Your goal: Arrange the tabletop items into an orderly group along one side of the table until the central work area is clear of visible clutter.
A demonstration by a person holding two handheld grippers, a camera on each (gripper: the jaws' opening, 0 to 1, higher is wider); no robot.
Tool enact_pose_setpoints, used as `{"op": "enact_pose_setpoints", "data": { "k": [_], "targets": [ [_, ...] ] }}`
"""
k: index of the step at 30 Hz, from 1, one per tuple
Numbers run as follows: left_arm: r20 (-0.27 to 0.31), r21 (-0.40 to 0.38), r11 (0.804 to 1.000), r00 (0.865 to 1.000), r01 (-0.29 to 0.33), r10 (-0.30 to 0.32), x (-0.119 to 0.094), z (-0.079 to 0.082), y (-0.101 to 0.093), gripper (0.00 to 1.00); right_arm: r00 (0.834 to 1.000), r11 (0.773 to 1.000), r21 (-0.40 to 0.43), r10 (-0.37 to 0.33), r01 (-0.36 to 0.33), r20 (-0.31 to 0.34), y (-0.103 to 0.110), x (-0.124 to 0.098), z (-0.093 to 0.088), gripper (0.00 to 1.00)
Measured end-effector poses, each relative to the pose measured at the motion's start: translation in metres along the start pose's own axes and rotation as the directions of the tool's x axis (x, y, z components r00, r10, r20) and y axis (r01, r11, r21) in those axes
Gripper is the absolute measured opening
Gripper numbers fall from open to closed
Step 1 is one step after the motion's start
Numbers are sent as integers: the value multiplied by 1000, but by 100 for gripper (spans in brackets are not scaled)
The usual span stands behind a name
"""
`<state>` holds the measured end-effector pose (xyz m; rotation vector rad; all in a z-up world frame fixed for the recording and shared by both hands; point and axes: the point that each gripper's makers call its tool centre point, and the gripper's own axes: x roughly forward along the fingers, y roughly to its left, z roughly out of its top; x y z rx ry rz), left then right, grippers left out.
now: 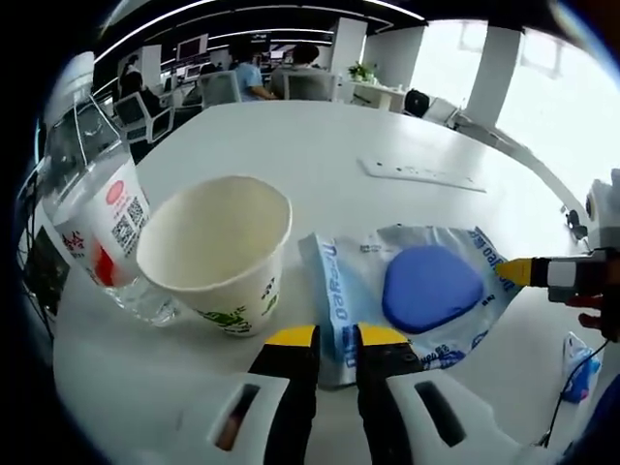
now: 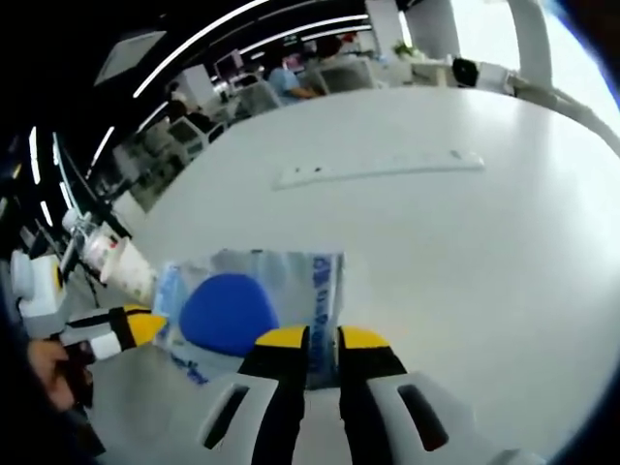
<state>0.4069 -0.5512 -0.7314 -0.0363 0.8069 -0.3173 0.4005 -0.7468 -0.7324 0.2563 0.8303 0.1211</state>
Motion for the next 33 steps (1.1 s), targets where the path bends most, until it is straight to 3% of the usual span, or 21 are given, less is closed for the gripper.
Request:
{"op": "enact_pose_setpoints", "data": {
  "k": [11,14,33],
  "targets": [
    [6,18,1000,1000,-8,8,4,0,-1,10,1000,1000,13,2,-2,3,1,2,-2,0],
    [15,48,999,1000,-8,7,5,2,-2,8,1000,1000,19,1,-1,3,2,2,-2,0],
    [35,51,999,999,-8,6,9,15,0,6,1000,1000,18,6,-6,16,6,1,8,0]
  ]
}}
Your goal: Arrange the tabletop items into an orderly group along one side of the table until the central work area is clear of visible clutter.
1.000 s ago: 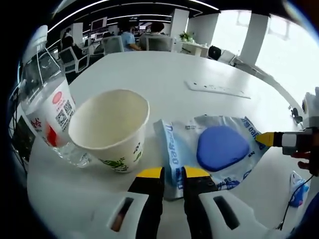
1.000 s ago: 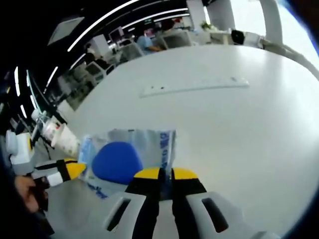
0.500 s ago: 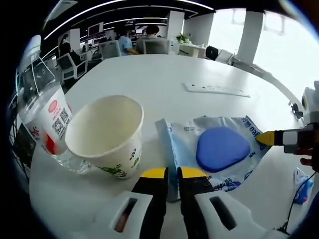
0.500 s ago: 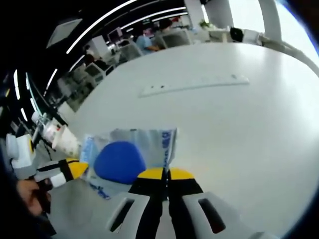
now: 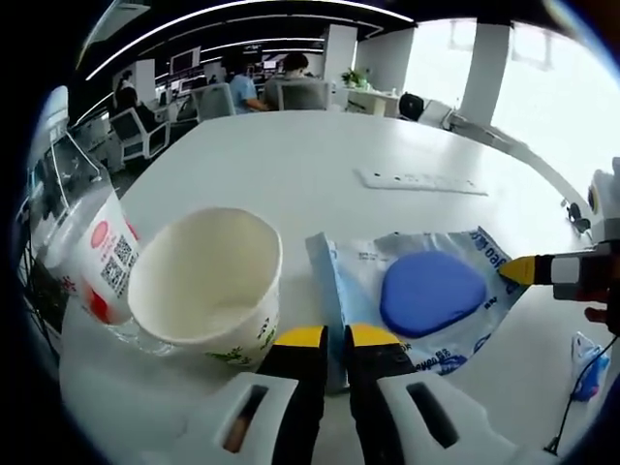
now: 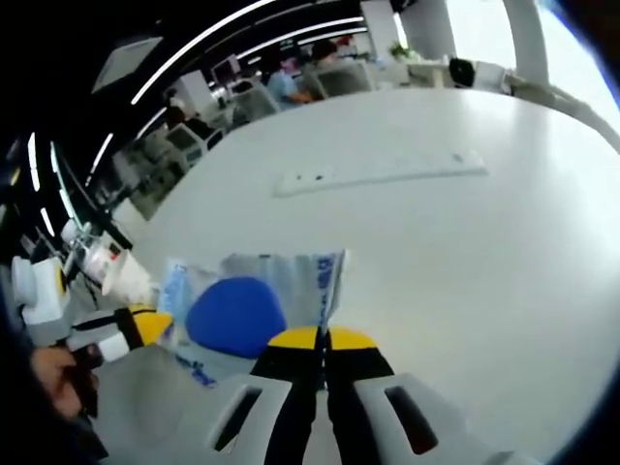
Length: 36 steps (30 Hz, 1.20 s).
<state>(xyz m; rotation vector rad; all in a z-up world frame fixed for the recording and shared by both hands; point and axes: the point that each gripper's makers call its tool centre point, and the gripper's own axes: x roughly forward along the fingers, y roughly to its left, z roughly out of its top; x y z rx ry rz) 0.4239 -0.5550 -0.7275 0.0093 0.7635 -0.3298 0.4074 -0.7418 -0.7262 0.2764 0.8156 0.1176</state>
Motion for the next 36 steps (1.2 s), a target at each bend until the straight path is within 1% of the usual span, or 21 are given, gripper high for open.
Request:
{"op": "enact_pose_setpoints", "data": {
  "k": [5,8,10,13,18,22,24,29,33,36],
  "targets": [
    [-1,-3,1000,1000,-1,1,1,-2,1,6,1000,1000,10,-1,1,-5,-2,2,-2,0],
    [-2,-12,1000,1000,0,0,0,-2,2,7,1000,1000,-3,-9,9,-4,-4,3,-3,0],
    [-9,-9,1000,1000,-1,1,0,-4,2,8,1000,1000,-10,-11,11,-3,-4,3,-2,2],
    [-4,-13,1000,1000,0,0,0,-3,3,9,1000,1000,-8,-12,12,2,-5,3,-1,5],
    [4,-7,1000,1000,5,-5,-3,0,1,13,1000,1000,-14,-18,18,14,-5,2,2,8],
    [10,-4,1000,1000,4,-4,-6,1,0,14,999,999,-12,-33,34,31,-9,-5,6,10],
    [10,1,1000,1000,4,-4,-9,1,0,14,998,999,-8,-39,39,49,-11,-8,10,10],
    [21,2,1000,1000,7,-7,-18,2,-2,14,997,999,-5,-52,52,64,-13,-16,15,11],
    [27,6,1000,1000,14,-14,-25,-1,-5,14,996,998,0,-60,60,66,-16,-23,13,11],
    [27,4,1000,1000,13,-13,-33,-6,-7,15,996,998,8,-65,65,68,-17,-29,9,11]
  ]
}}
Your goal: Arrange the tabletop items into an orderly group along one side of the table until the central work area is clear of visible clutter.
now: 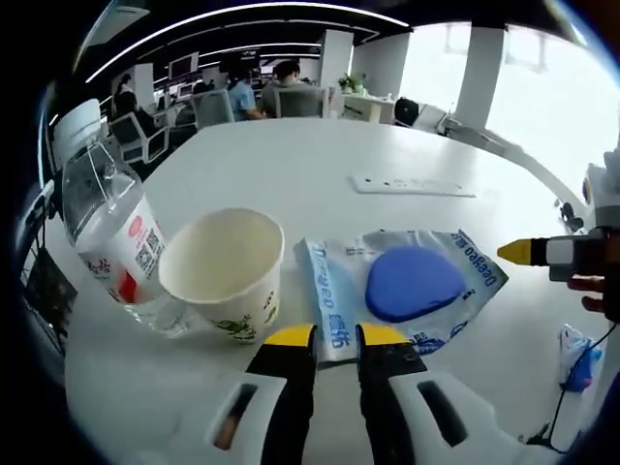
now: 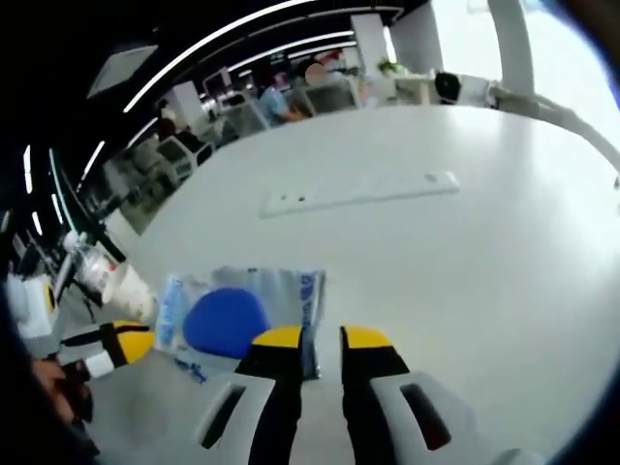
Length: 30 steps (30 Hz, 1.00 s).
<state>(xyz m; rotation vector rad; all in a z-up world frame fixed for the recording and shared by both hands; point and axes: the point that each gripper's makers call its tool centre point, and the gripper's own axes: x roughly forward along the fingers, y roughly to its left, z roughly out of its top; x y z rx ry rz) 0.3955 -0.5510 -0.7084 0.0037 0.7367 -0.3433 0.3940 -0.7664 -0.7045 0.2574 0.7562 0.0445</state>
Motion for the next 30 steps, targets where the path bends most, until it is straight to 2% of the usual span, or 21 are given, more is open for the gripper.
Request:
{"op": "enact_pose_setpoints", "data": {
  "k": [13,17,30],
  "targets": [
    [-2,-34,999,1000,-6,6,-24,-25,3,15,1000,1000,8,-26,26,-13,-7,-29,-31,11],
    [11,-41,999,1000,9,-9,-31,-30,-3,16,999,999,-3,-33,33,-15,-7,-39,-41,15],
    [1,-39,998,999,43,-43,-47,-48,-22,17,999,999,-9,-37,37,-17,-7,-68,-67,17]
  ]
}}
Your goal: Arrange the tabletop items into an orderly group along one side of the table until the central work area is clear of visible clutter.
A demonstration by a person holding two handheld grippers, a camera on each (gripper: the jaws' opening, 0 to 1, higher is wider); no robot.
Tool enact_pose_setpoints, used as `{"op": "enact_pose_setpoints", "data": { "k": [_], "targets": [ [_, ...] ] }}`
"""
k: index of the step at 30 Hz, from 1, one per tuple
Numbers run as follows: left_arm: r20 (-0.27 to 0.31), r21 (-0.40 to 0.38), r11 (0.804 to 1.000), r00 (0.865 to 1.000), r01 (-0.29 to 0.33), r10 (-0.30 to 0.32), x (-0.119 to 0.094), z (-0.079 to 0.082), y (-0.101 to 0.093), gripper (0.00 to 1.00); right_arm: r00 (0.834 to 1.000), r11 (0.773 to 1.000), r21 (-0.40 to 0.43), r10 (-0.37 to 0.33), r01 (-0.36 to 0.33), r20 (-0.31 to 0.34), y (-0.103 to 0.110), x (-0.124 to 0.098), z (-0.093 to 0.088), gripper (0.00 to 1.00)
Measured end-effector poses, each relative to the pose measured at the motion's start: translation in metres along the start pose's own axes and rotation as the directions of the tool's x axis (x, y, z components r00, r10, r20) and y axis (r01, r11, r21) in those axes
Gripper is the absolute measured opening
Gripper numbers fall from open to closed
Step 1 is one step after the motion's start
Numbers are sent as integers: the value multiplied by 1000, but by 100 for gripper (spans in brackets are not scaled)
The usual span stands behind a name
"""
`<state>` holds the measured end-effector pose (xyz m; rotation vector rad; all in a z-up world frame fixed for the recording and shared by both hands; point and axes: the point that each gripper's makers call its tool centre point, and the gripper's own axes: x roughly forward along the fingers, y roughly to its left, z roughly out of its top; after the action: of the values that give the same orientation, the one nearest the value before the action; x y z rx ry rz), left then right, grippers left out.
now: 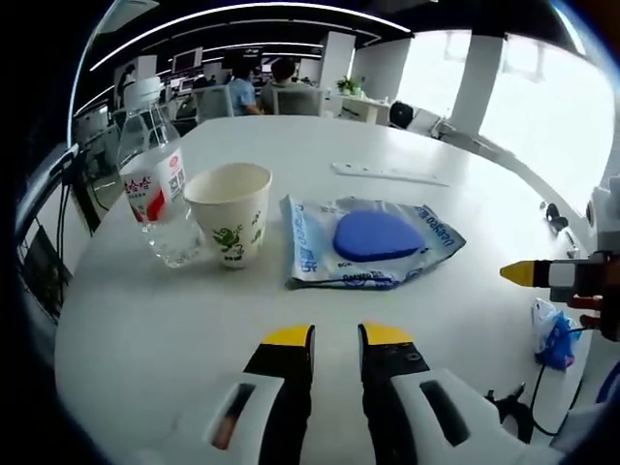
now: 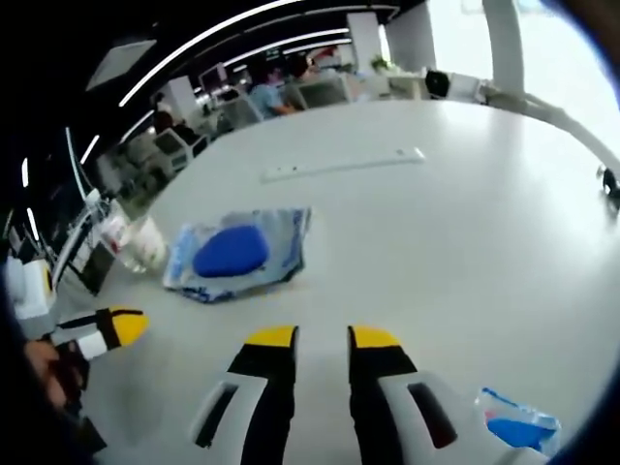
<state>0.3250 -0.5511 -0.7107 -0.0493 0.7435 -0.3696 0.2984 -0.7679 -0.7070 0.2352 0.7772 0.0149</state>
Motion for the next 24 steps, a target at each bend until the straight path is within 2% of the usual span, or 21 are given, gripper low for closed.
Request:
{"op": "enact_pose_setpoints", "data": {
  "k": [12,24],
  "targets": [
    [-6,7,1000,1000,21,-21,-15,-15,-12,17,1000,1000,-28,-3,3,-6,-2,-26,-23,18],
    [17,20,998,998,58,-58,-29,-17,-22,21,1000,1000,-29,-10,10,10,-6,-51,-36,20]
  ]
}}
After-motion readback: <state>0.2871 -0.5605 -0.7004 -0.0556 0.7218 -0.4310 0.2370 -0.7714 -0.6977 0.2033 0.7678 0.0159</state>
